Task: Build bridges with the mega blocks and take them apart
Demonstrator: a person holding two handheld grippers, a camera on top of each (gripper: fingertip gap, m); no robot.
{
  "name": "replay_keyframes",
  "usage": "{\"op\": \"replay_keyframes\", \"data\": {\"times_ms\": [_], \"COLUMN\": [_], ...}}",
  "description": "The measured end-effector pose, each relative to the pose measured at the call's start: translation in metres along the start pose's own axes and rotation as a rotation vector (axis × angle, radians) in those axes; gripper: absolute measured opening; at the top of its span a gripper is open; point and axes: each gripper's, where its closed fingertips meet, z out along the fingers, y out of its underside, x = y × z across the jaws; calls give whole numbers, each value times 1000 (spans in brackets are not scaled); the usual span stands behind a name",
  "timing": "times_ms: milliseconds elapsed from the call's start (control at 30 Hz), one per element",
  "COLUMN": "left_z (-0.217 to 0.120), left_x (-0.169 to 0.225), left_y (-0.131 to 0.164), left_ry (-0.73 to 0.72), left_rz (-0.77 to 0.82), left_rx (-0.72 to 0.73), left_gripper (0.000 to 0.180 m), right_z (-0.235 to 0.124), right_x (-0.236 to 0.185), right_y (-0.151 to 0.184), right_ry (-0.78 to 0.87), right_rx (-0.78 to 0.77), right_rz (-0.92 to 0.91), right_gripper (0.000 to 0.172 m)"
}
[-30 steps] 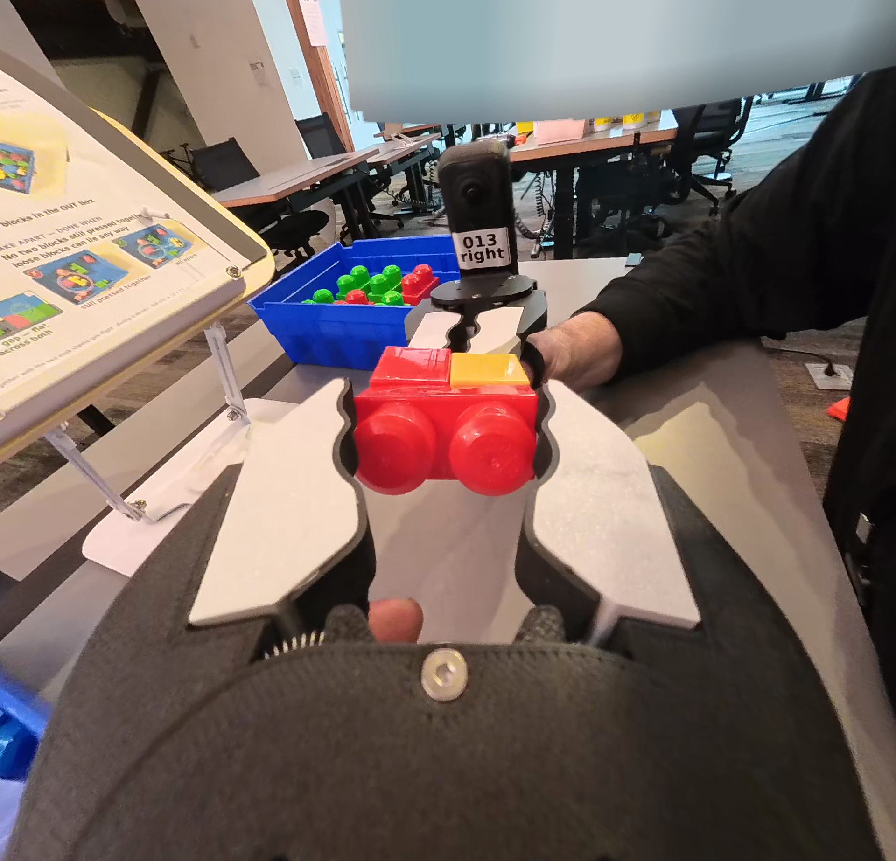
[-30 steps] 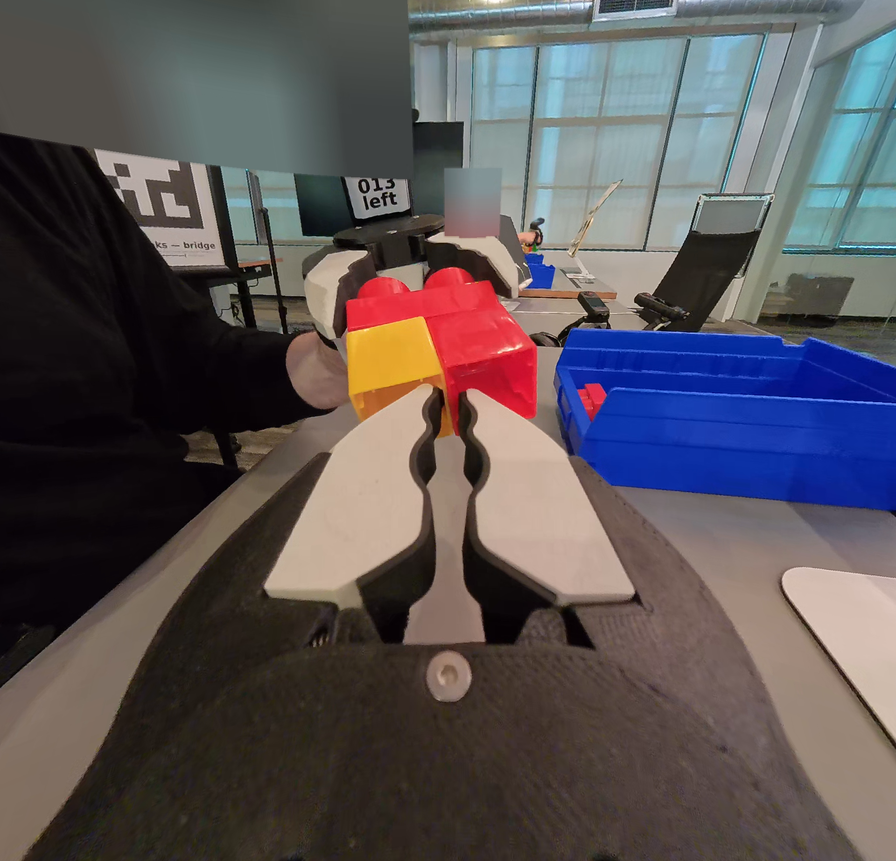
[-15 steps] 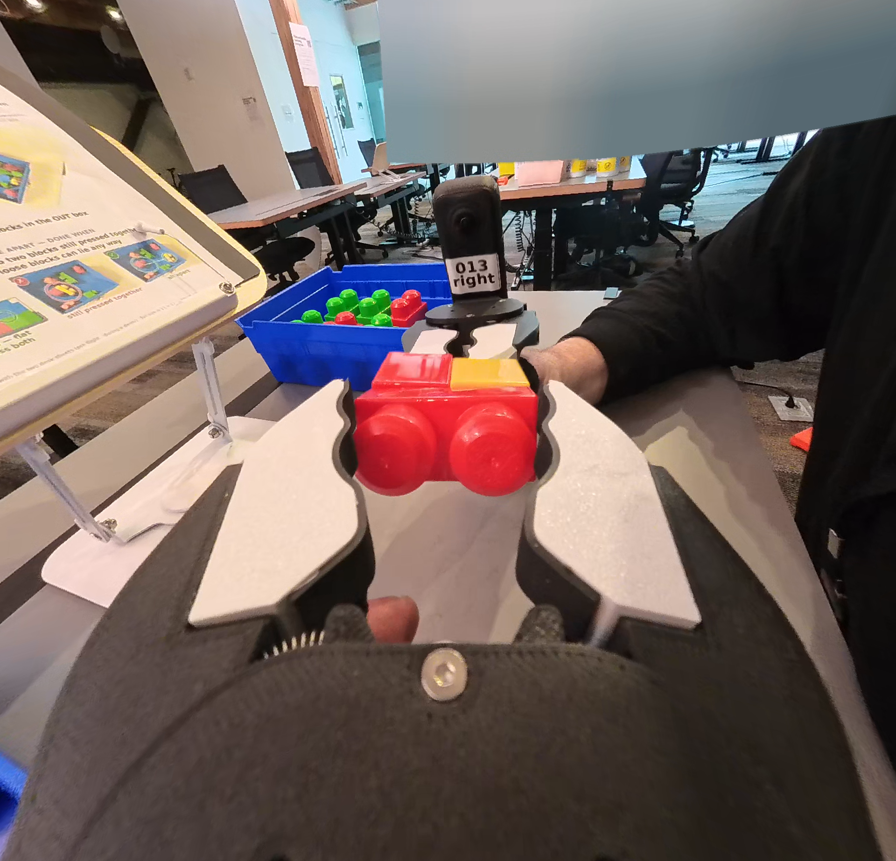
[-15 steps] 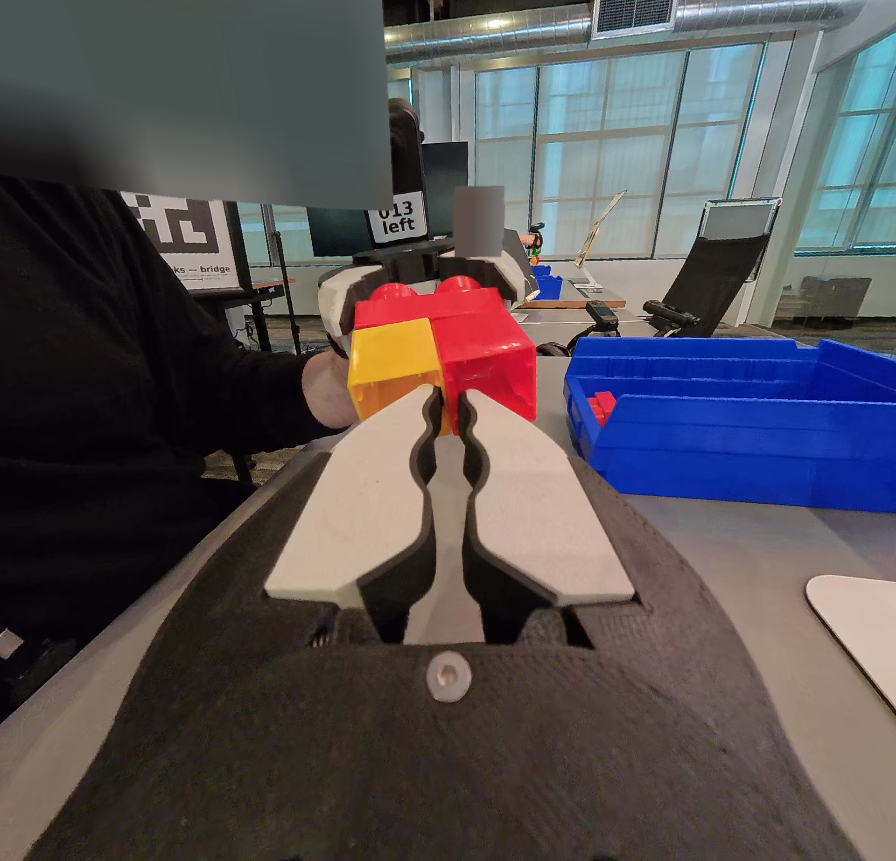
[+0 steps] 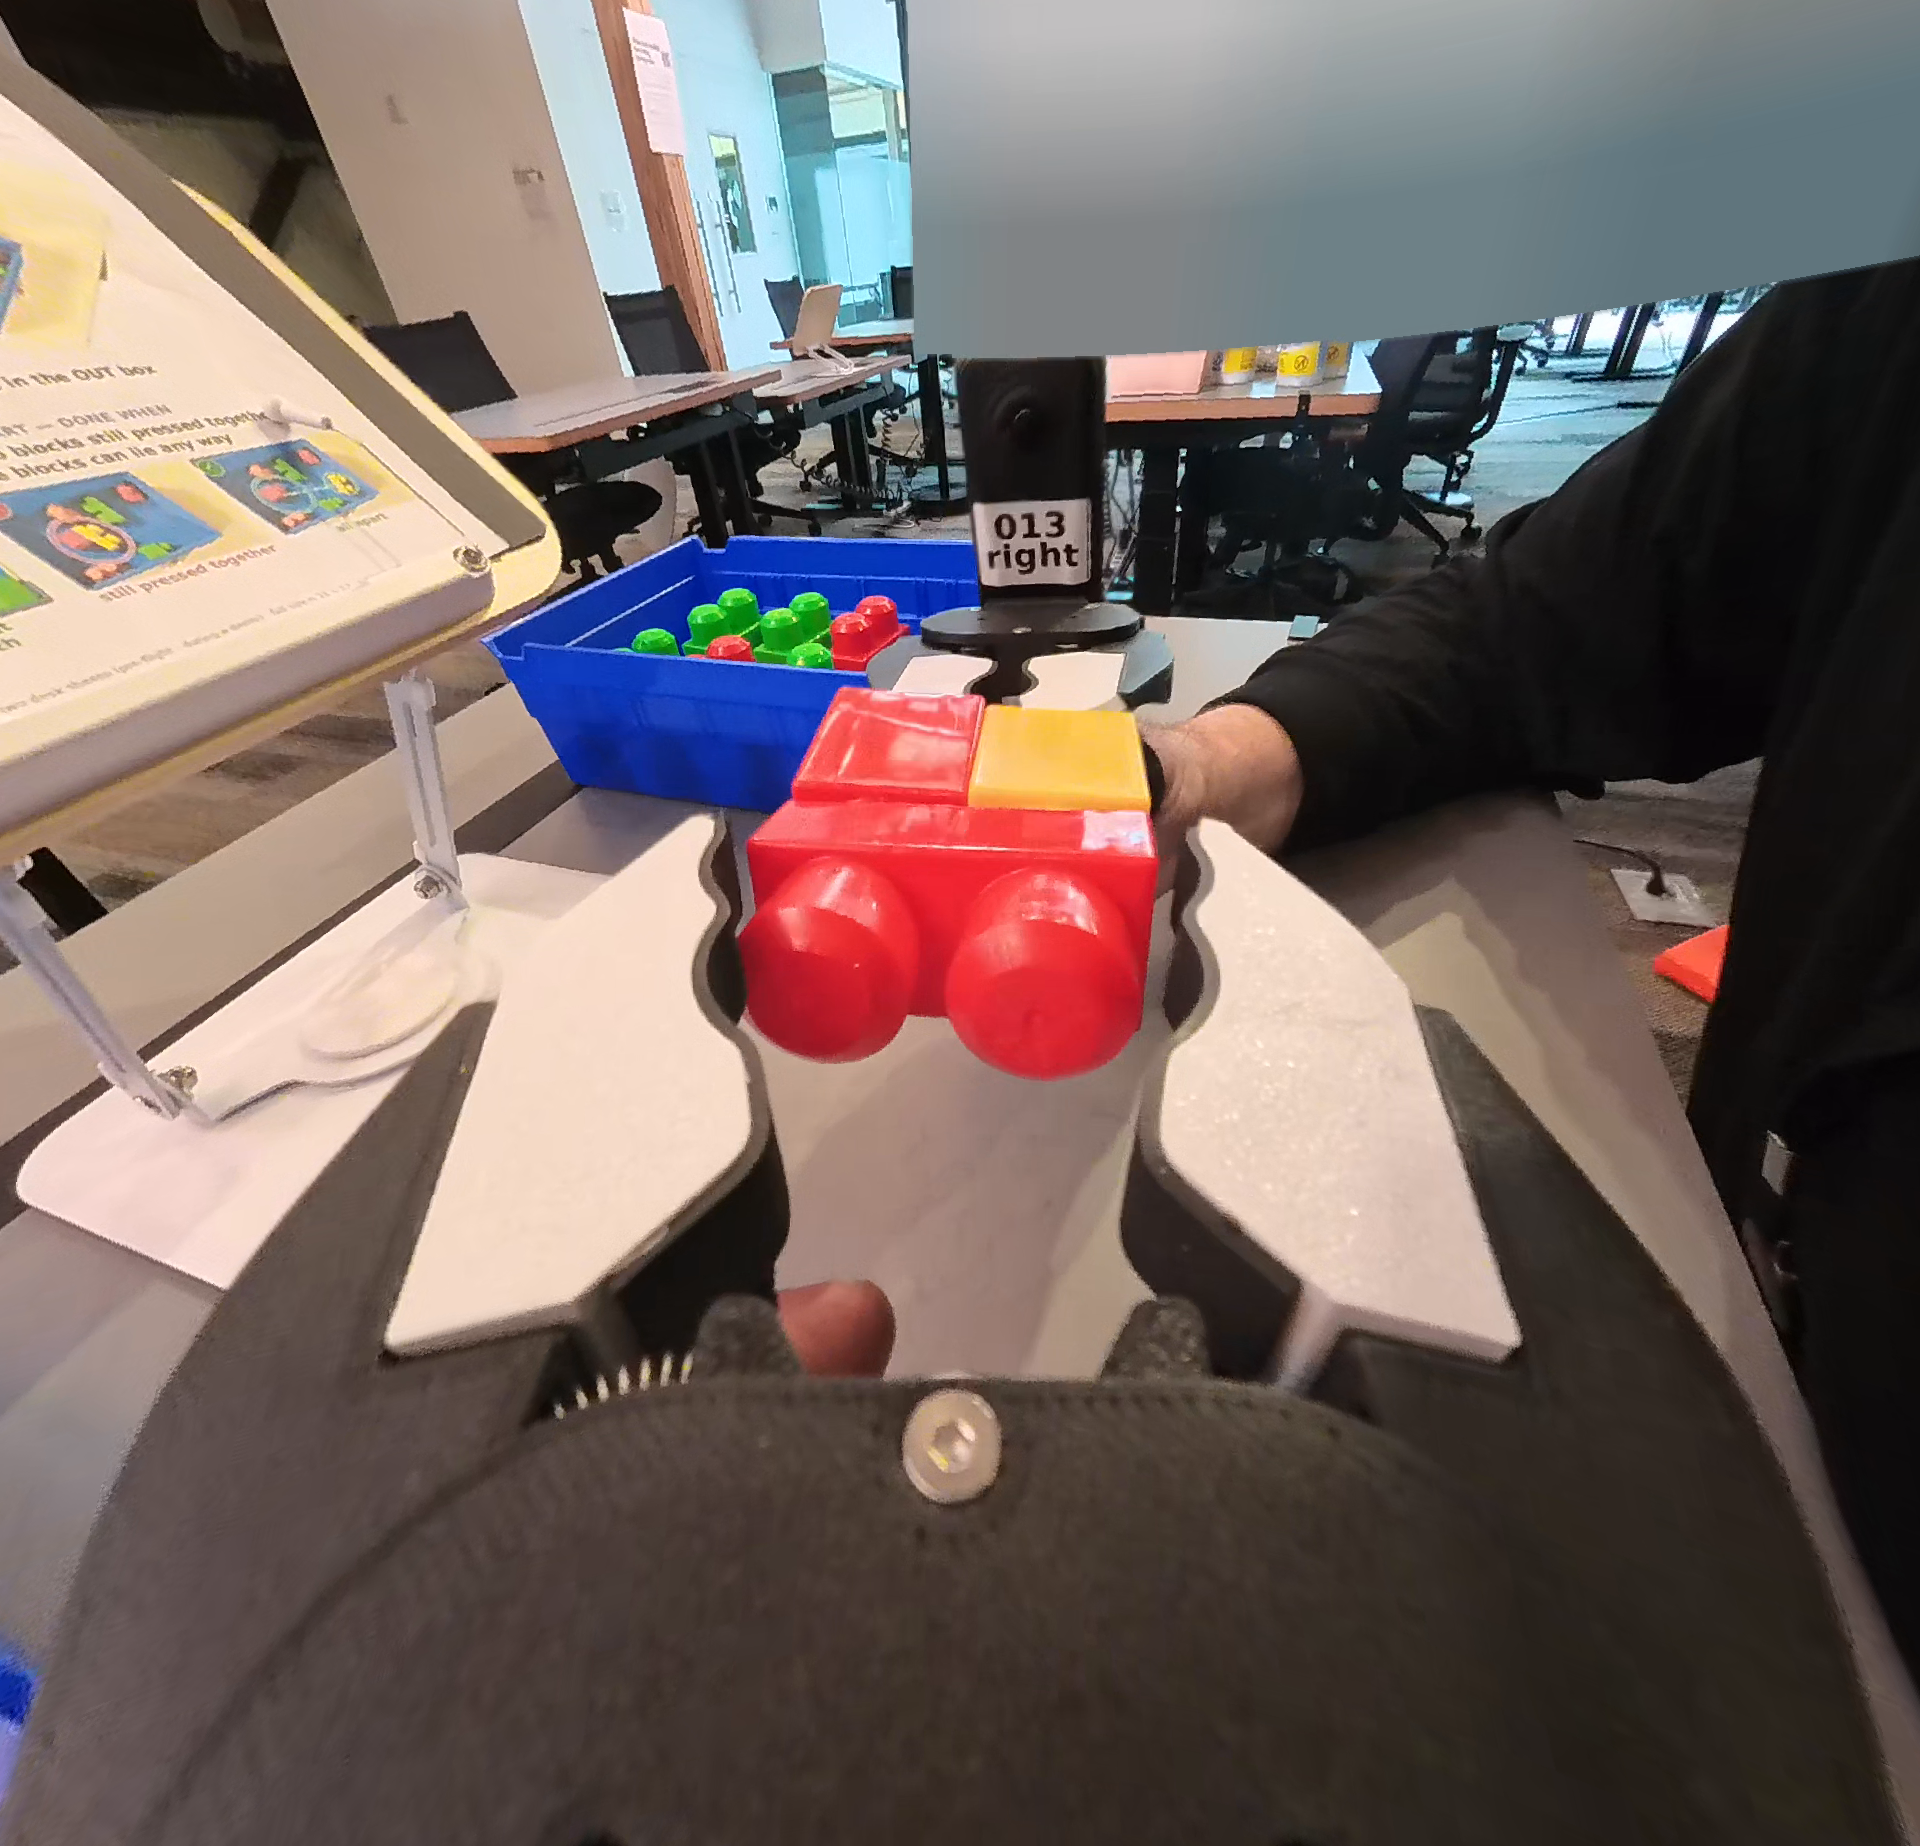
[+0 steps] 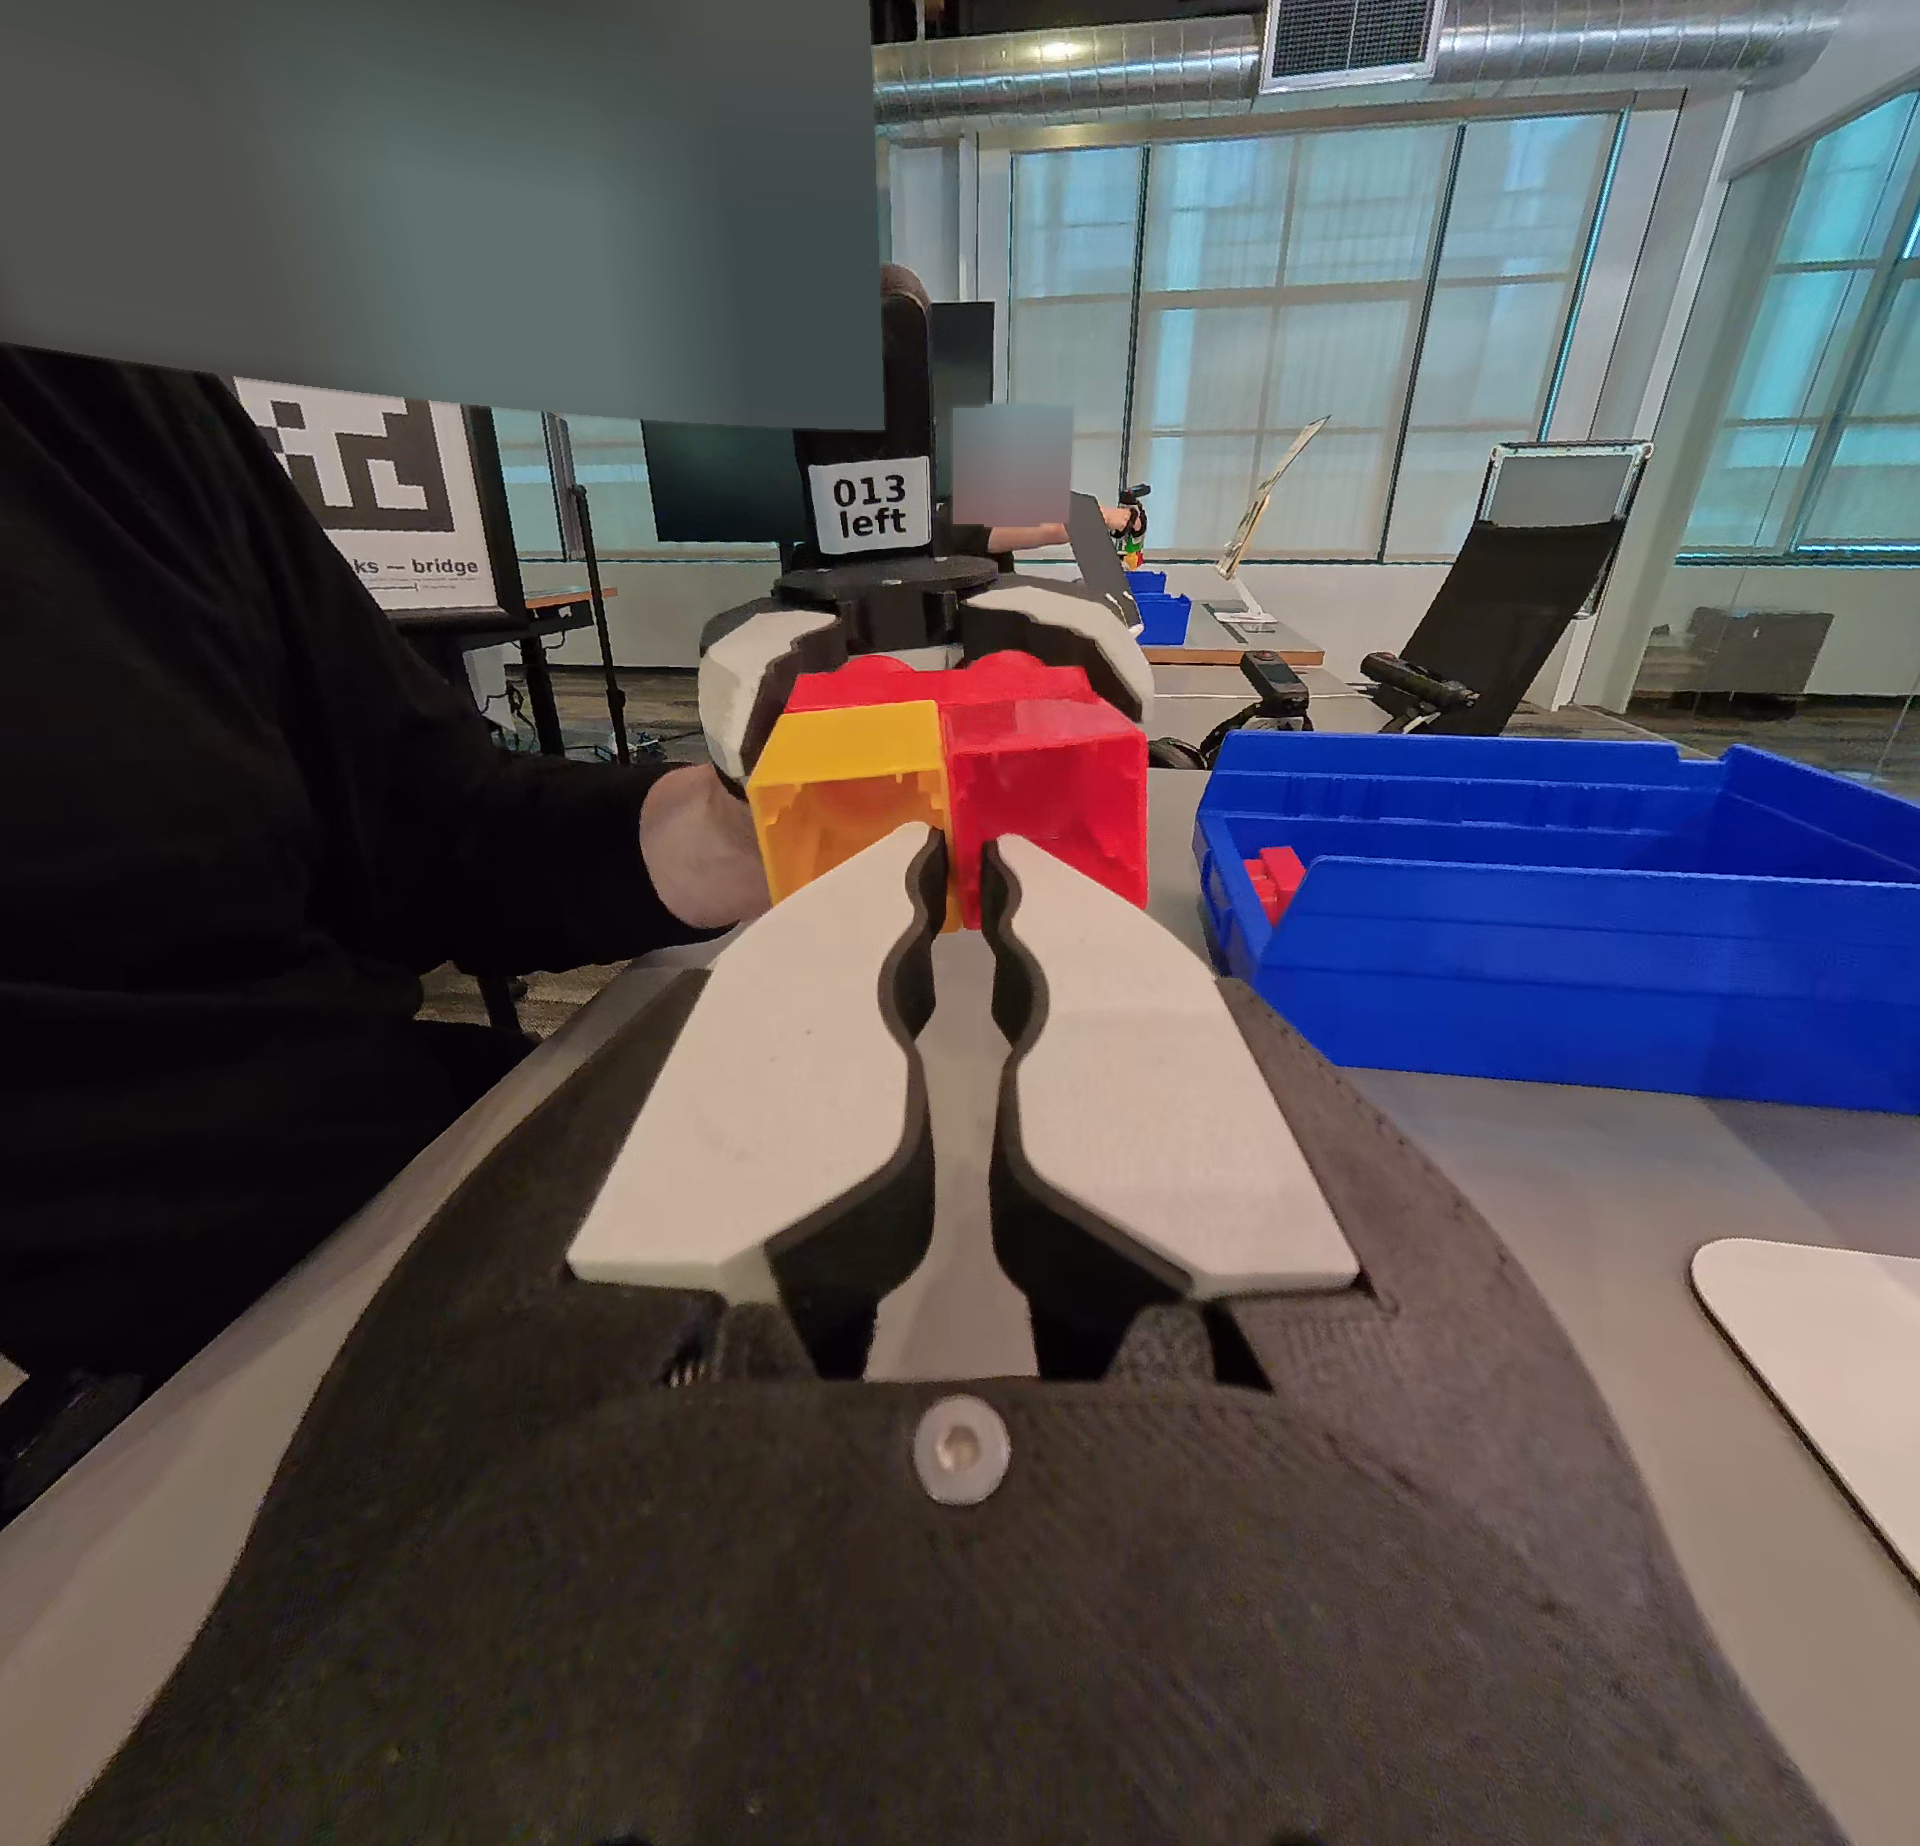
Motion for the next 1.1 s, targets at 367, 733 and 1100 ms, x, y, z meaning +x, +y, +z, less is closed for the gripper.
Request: {"op": "replay_keyframes", "data": {"times_ms": [367,733,1100], "left_z": [-2,-5,-5], "left_x": [-3,-11,-12], "left_y": [-4,-6,-7], "left_ry": [14,94,20], "left_rz": [-109,-352,-253], "left_rx": [112,302,273], "left_gripper": [74,74,73], "right_z": [2,4,5], "right_x": [-1,3,7], "right_y": [2,-5,-1], "right_ry": [-1,40,37], "right_rx": [0,-27,-86], "right_rz": [-8,-32,21], "right_gripper": [6,6,7]}}
